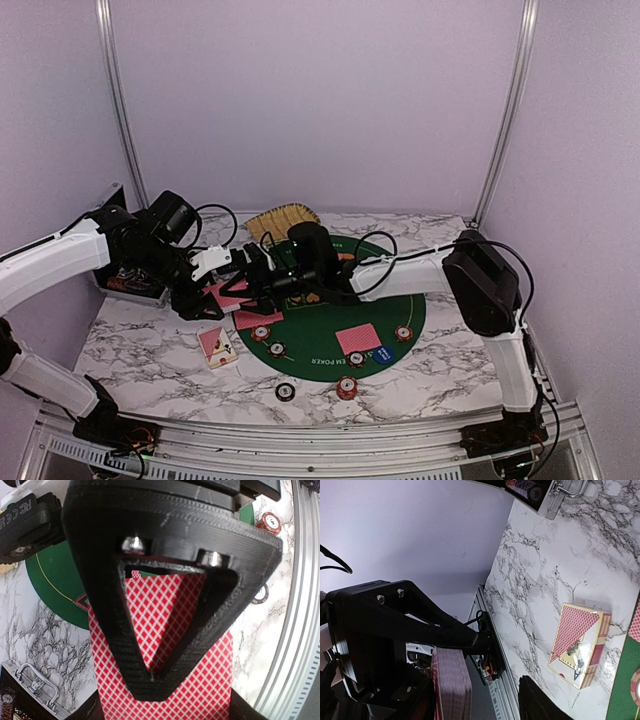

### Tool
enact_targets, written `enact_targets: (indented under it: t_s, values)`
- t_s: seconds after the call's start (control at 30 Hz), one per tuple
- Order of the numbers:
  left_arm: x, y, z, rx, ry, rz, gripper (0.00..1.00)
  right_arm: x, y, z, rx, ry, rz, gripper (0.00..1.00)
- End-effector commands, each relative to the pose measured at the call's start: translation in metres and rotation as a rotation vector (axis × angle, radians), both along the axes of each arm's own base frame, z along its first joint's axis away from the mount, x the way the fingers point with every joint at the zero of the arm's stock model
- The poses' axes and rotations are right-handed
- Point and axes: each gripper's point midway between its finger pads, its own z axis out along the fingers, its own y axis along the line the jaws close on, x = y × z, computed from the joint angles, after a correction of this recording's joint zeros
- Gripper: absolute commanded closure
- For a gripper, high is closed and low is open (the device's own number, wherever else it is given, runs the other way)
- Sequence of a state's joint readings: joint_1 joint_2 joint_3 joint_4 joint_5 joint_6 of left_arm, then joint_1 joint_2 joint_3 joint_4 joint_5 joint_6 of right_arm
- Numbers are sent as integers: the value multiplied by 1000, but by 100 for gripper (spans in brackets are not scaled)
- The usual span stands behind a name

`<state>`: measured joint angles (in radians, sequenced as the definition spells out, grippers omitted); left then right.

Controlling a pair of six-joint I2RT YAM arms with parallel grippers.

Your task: Distribute texas hold em gaming equipment

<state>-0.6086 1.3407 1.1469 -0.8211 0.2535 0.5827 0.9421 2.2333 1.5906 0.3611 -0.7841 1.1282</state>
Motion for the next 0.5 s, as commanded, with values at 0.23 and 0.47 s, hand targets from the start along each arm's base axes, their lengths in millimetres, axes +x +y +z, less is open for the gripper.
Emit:
enact_targets:
  t_s: [0.23,0.47]
  values:
    - [0,0,5,-15,-4,1,100,7,-21,11,-50,-42,-36,66]
    - [0,0,5,-15,-7,1,100,8,-32,12,-58,-43,-47,81]
